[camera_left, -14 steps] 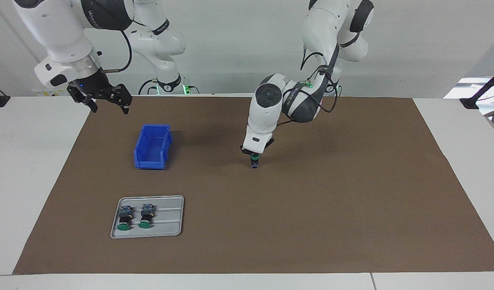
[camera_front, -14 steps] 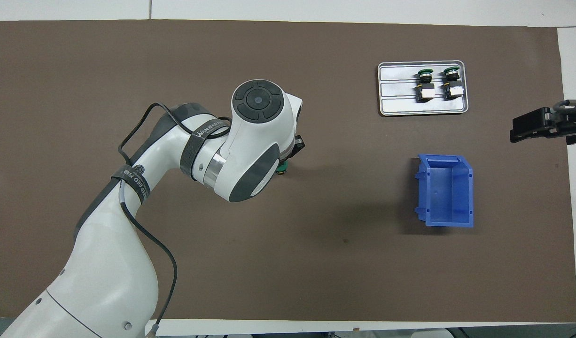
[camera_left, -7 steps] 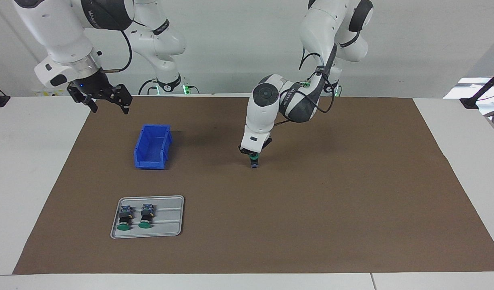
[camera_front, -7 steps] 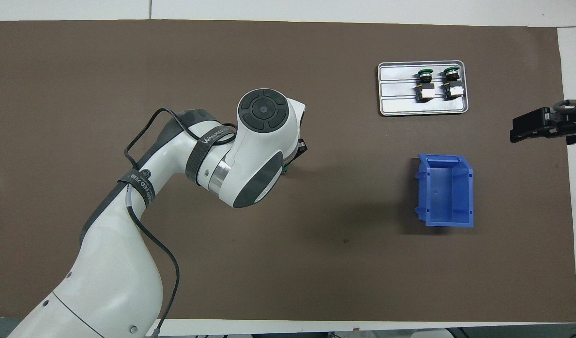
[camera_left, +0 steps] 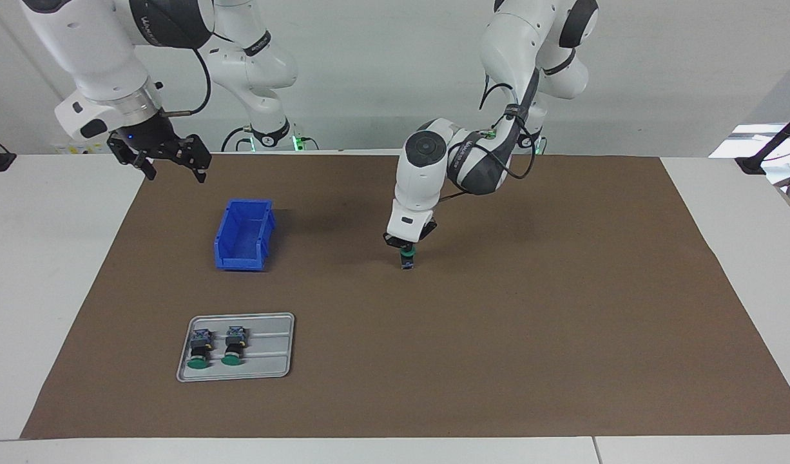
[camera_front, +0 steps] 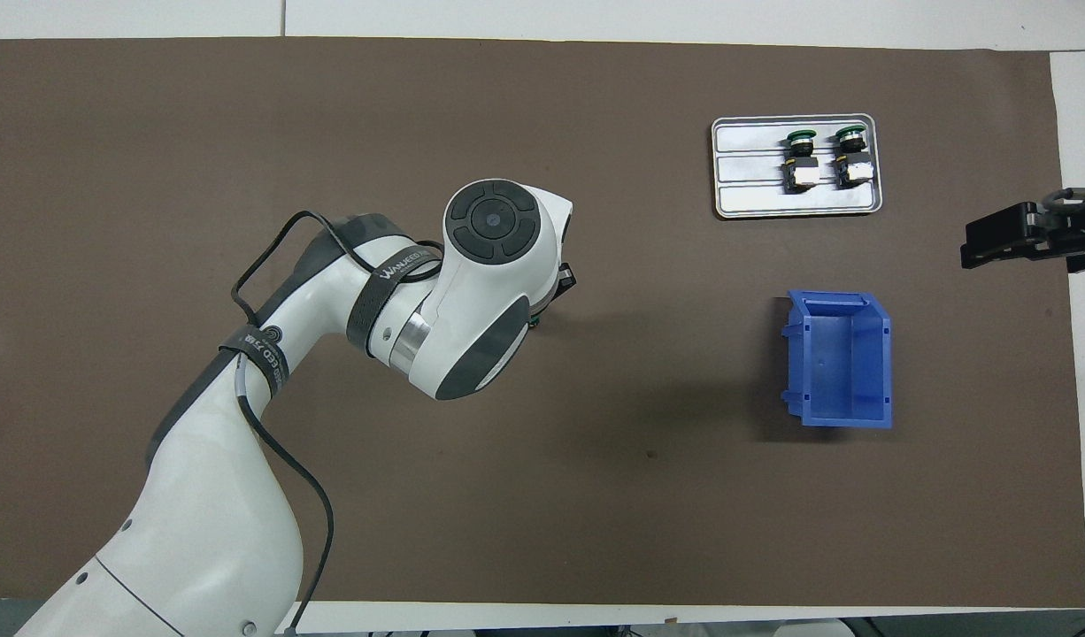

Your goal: Place and press button with both arms

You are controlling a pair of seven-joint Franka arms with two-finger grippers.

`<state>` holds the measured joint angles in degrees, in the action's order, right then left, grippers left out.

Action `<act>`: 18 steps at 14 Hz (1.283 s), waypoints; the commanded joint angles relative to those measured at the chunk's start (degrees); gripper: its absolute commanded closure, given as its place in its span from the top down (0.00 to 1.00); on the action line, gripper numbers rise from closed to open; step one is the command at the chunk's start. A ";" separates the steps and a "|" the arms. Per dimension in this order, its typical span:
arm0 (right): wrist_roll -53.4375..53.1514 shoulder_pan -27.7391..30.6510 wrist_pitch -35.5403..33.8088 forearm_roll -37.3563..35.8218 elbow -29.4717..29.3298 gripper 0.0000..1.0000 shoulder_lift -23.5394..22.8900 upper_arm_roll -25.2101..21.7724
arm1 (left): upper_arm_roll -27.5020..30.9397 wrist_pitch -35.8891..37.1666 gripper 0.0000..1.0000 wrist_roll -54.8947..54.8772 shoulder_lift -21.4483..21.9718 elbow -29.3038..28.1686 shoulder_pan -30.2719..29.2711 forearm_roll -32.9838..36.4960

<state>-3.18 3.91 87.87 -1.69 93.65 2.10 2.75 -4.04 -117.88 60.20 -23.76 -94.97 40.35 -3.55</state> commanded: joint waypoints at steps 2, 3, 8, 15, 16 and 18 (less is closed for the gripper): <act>1.51 0.57 -0.24 -0.07 1.01 0.99 0.89 0.33 | 1.05 4.49 0.00 0.97 0.81 1.27 0.26 1.27; 1.51 0.48 -0.24 -0.07 1.01 0.99 0.89 0.33 | 1.14 5.11 0.00 0.97 2.13 1.28 0.17 0.92; 1.68 0.48 -0.59 -0.07 1.01 0.99 0.89 0.33 | 1.14 10.81 0.03 0.45 8.54 1.10 -3.42 0.92; 1.78 0.31 0.09 0.19 1.01 0.91 0.80 0.15 | 1.32 24.43 0.89 -12.39 15.06 0.57 -15.64 1.44; 0.73 -0.39 3.50 0.37 2.41 0.90 1.06 0.32 | 1.84 25.75 1.00 -12.56 15.41 0.57 -16.26 3.10; -0.86 -1.89 10.53 2.72 6.36 0.99 1.94 0.33 | 2.46 25.85 1.00 -17.89 17.07 0.57 -20.11 5.05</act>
<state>-2.95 2.84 92.80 -0.97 95.25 2.19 2.79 -1.92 -93.39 46.77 -9.22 -93.22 23.07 -0.10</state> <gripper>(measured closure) 0.093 0.009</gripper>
